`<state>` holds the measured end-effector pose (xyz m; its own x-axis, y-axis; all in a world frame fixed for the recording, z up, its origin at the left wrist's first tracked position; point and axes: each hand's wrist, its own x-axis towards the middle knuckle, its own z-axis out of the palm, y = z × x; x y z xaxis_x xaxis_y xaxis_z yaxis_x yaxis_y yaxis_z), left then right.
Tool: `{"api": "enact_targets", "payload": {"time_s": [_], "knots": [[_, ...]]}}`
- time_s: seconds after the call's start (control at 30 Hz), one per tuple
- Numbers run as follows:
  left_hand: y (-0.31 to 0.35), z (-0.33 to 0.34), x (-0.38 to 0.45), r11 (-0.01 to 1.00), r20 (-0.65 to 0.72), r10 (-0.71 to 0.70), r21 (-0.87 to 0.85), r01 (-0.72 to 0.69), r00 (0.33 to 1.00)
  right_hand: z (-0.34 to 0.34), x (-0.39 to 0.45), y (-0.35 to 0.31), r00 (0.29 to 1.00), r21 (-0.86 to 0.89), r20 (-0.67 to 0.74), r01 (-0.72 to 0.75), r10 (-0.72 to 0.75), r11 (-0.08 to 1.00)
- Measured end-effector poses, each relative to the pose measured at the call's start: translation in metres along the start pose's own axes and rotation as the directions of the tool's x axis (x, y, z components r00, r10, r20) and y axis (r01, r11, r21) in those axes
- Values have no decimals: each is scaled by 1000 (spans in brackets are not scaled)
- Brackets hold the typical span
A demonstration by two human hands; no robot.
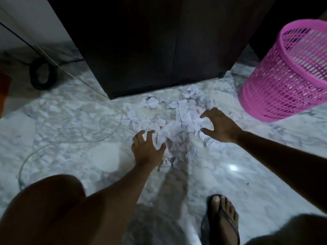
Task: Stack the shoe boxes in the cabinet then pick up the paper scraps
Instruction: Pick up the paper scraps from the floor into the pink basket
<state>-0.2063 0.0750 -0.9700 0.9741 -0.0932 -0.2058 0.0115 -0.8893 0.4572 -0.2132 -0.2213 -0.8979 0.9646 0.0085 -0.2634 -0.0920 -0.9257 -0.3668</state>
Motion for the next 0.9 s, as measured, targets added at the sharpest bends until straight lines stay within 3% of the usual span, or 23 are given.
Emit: {"api": "enact_targets", "payload": {"time_s": [0.17,0.27,0.37,0.67,0.83,0.9], "knots": [[-25,51,-5,990,42,128,55,-130,991,82,-26,70,973,59,-131,-181,188,982],[-32,70,-1,967,137,212,113,-228,968,98,-16,103,918,136,-250,-282,309,950],[-35,81,16,940,152,279,158,-302,948,97,17,120,862,295,-242,-372,445,880],[-19,62,116,907,129,313,253,-337,941,74,149,91,989,131,-33,-137,142,982],[2,70,161,876,192,366,258,-407,910,92,184,66,992,-133,123,54,-37,990],[7,84,166,851,196,409,269,-450,891,113,181,59,989,-167,100,121,-105,978]]}}
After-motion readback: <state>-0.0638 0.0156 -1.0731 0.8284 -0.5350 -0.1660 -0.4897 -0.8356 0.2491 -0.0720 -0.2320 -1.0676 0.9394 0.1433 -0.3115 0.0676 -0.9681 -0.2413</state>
